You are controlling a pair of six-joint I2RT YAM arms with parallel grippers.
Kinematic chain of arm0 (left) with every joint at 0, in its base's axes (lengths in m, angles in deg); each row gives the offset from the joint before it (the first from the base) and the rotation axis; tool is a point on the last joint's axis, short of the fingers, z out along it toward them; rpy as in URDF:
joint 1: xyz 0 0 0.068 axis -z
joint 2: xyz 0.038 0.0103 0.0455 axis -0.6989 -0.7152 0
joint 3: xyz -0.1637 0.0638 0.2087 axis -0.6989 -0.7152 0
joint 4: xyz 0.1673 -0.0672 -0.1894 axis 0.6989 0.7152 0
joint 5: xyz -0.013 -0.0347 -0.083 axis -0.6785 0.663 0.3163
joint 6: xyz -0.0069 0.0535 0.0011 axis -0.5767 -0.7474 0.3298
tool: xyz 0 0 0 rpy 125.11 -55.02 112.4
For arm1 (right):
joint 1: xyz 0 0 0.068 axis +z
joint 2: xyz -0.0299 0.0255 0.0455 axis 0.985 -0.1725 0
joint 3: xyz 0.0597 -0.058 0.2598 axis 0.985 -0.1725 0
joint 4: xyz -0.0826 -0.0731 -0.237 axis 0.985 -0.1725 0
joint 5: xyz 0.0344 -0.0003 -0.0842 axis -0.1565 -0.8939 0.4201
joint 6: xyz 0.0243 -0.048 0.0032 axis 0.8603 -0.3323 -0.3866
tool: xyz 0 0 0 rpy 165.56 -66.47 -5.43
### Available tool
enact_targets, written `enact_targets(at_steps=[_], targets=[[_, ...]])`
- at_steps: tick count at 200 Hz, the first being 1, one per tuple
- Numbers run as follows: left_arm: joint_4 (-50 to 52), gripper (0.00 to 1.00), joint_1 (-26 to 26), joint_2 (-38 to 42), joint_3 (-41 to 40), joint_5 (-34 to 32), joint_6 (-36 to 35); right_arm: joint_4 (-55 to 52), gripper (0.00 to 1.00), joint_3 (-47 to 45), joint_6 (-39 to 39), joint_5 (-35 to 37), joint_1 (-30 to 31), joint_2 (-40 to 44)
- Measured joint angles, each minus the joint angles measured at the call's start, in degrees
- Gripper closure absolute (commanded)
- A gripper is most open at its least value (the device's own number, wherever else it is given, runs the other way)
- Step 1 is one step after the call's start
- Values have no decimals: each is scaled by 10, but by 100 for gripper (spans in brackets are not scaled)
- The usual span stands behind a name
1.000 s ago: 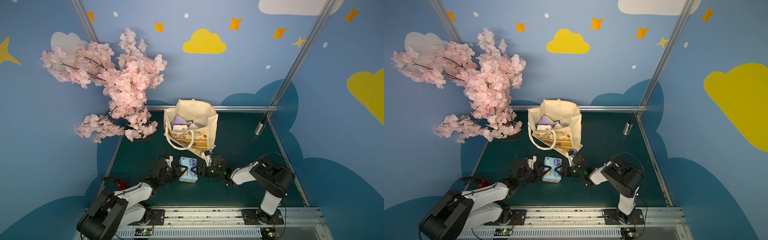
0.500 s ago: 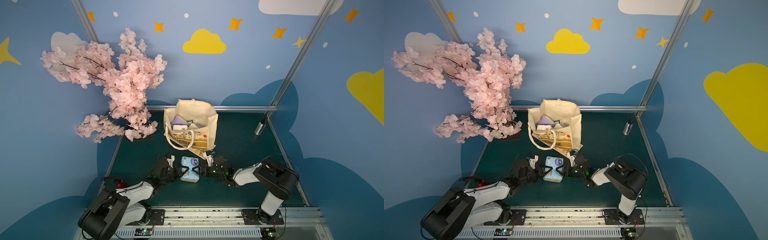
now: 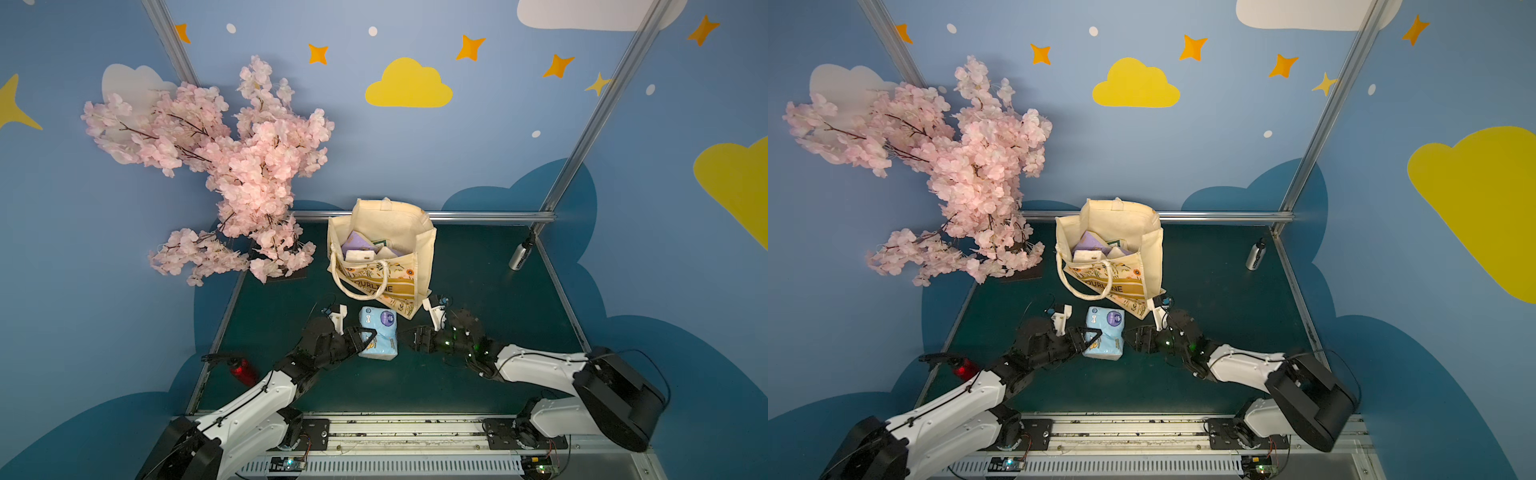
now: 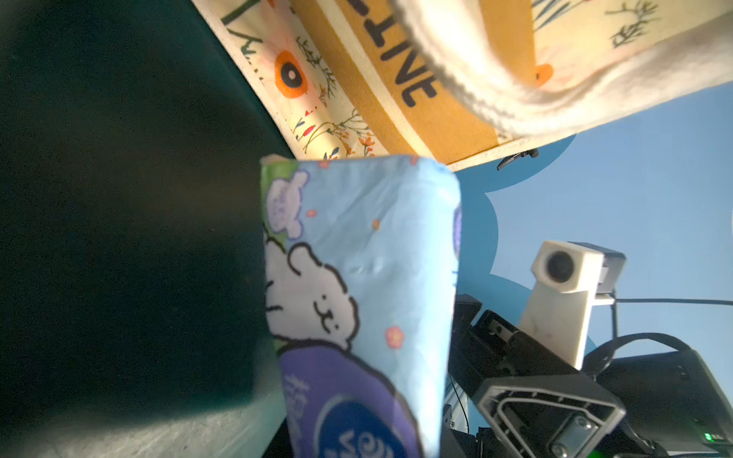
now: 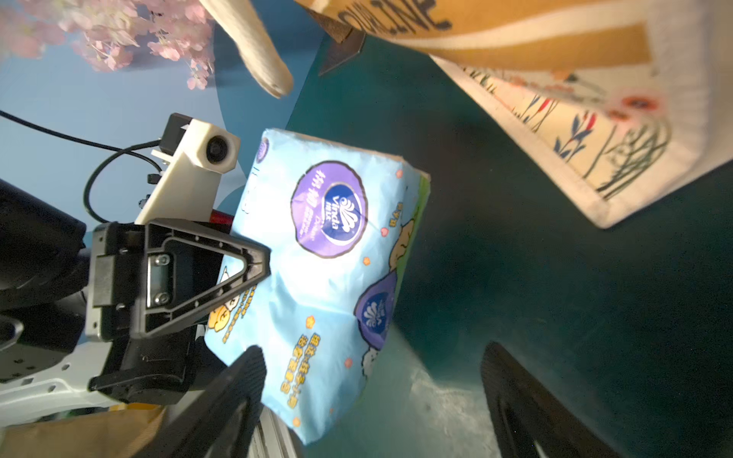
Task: Put tissues into the canvas bag
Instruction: Pick up the pack of facial tissues from the center of the board, then place the pack of facial tissues in the canvas bag.
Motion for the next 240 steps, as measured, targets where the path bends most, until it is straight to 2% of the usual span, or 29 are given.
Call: enact_targets(at_steps=[28,79,117,160,194,240], targets=[[52,63,23,13,37,-7,-24,-73,8,-8,-57,30,-10,106],[109,64,74,11,135,-27,-58,-131,8,-44,-124,63,-28,259],[135,64,121,-36,233,-34,-92,-172,6,-78,-141,99,-42,368],[179,65,126,-83,349,-53,-137,-223,6,-84,-151,106,-68,450],[220,65,94,-105,455,-67,-188,-247,6,-83,-160,98,-77,448],[264,64,-36,-156,572,-40,-225,-260,6,-59,-176,83,-84,426]])
